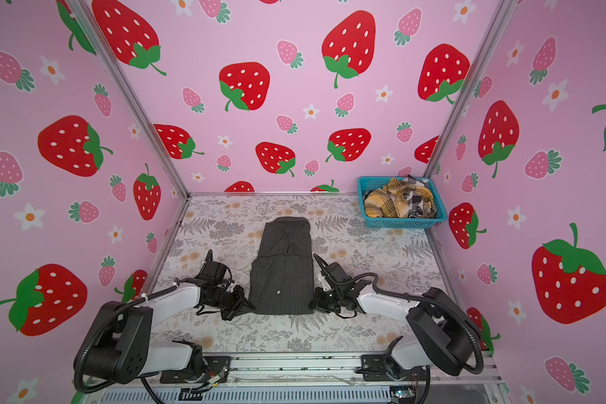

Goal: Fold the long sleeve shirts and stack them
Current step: 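Lift the near edge and fold it away from the robot with both grippers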

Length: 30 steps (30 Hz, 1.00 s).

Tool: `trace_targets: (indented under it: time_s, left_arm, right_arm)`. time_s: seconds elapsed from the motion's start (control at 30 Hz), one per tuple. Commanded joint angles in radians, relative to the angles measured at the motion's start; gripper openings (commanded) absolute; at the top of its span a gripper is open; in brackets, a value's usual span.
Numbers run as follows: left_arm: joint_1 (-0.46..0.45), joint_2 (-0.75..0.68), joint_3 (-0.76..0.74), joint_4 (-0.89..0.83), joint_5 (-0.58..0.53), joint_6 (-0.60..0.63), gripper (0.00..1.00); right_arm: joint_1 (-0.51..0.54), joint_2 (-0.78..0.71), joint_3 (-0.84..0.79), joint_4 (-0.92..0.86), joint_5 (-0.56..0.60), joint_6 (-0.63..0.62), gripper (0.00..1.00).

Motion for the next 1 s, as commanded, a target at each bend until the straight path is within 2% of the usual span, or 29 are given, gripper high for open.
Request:
trace_targets:
  time_s: [0.0,0.17,0.37,0.53,0.67,0.8,0.97]
  left_arm:
    - [-0.040,-0.079,-0.013,-0.125,-0.053,-0.043,0.00]
    - [-0.115,-0.234,-0.053,-0.186,-0.053,-0.128,0.00]
    - [-0.153,-0.466,-0.094,-0.255,-0.040,-0.265,0.00]
    - [-0.194,-0.600,-0.076,-0.296,-0.064,-0.360,0.00]
    - [-0.199,-0.624,-0.001,-0.316,-0.112,-0.371,0.00]
    - [-0.199,-0.584,0.112,-0.330,-0.163,-0.347,0.00]
    - [-0.199,-0.518,0.124,-0.362,-0.178,-0.295,0.00]
  right_arm:
    - [0.015,-0.065,0.003,-0.124,0.055,0.000,0.00]
    - [0.070,-0.171,-0.016,-0.221,0.078,0.040,0.00]
    - [0.111,-0.279,0.006,-0.327,0.095,0.081,0.00]
    - [0.120,-0.299,0.076,-0.387,0.109,0.076,0.00]
    - [0.119,-0.291,0.162,-0.429,0.148,0.058,0.00]
    - [0.117,-0.249,0.269,-0.458,0.185,0.018,0.00]
    - [0.114,-0.208,0.265,-0.437,0.173,-0.009,0.00]
